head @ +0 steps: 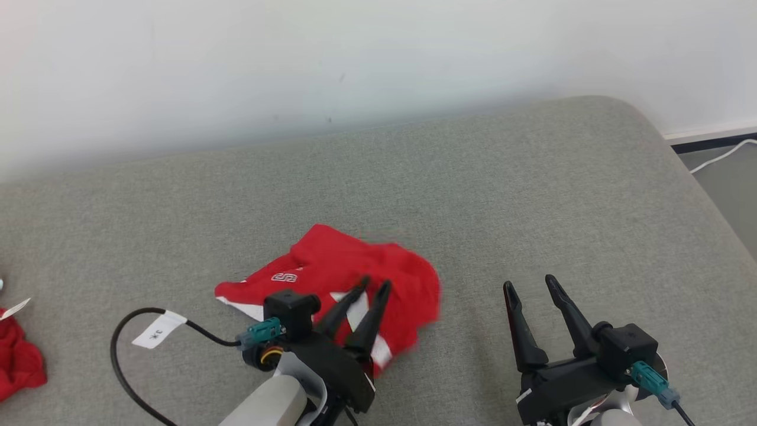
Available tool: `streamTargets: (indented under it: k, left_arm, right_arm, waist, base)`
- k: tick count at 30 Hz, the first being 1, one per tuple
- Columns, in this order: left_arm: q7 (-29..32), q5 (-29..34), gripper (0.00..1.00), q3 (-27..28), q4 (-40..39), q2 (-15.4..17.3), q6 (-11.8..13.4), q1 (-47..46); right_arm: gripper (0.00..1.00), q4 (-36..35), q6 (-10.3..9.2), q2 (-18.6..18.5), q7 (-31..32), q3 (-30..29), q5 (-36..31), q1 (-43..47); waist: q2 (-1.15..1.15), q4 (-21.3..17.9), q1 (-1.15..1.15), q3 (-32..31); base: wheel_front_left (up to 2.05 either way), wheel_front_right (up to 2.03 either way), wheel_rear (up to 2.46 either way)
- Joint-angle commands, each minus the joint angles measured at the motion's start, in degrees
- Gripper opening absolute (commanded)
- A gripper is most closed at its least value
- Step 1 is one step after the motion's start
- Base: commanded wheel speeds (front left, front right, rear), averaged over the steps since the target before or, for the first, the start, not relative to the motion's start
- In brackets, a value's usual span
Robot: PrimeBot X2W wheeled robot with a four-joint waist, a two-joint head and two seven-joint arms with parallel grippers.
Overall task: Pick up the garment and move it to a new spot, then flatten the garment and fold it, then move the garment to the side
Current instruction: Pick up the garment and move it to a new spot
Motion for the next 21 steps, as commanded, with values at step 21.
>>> streamTargets:
  k: [21]
  left_arm:
    - [-0.21,29.57,1.00,25.56,-14.23,3.28,5.97,14.82]
  right_arm:
    - [1.00,0.22,-0.04,0.74,-0.02,0.43,0.58,1.50]
  waist:
    - [0.00,7.44,0.00,-0.66]
  base:
    - [0.00,0.00,0.00]
